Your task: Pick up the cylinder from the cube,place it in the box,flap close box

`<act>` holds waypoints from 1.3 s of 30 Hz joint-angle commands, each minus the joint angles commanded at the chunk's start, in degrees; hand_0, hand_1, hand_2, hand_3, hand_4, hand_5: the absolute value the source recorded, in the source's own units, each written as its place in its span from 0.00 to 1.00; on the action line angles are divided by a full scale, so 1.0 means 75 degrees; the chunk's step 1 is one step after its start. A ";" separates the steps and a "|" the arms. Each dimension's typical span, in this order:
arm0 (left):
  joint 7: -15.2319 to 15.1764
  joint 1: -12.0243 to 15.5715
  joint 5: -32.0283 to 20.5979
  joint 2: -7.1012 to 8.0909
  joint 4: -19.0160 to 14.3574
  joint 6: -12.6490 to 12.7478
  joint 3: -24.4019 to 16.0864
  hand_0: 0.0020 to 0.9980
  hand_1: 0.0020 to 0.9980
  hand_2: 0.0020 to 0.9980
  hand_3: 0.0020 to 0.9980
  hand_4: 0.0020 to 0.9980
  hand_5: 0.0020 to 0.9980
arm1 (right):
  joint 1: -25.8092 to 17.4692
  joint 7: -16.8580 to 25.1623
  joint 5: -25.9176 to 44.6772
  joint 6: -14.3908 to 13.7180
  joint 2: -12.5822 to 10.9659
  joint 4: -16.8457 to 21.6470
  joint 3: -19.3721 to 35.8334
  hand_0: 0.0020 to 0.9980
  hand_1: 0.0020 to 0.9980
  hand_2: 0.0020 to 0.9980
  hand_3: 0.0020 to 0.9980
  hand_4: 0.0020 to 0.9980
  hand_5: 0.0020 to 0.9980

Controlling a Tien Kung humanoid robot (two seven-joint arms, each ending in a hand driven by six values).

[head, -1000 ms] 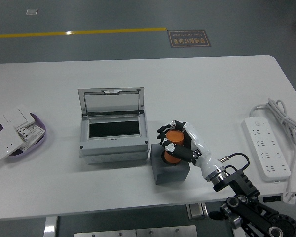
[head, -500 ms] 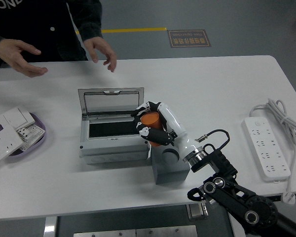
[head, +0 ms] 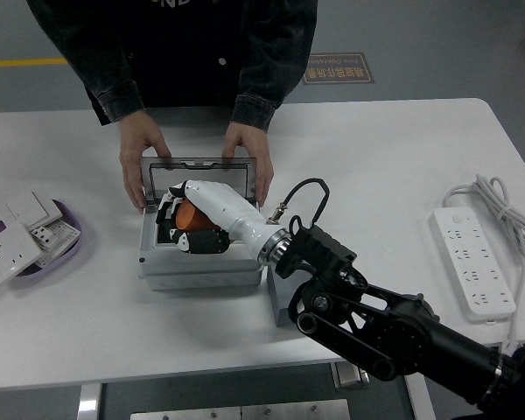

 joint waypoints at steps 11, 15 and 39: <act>0.0011 -0.0024 0.0058 0.0035 0.0000 -0.0007 -0.0020 0.63 0.66 0.59 0.64 0.73 0.30 | 0.0698 -0.1071 -0.2179 0.0820 0.0000 -0.0372 -0.0608 0.22 0.29 0.34 0.30 0.00 0.00; 0.0014 -0.0033 0.0061 0.0036 0.0000 -0.0009 -0.0015 0.63 0.66 0.59 0.64 0.73 0.30 | 0.0734 -0.1124 -0.2228 0.0872 0.0000 -0.0484 -0.0687 0.22 0.29 0.34 0.30 0.00 0.00; 0.0016 -0.0060 0.0086 0.0033 0.0000 -0.0044 0.0009 0.63 0.66 0.58 0.64 0.73 0.31 | 0.0658 -0.0964 -0.1933 0.0552 0.0000 -0.0634 -0.0748 0.76 0.69 0.69 0.71 0.56 0.39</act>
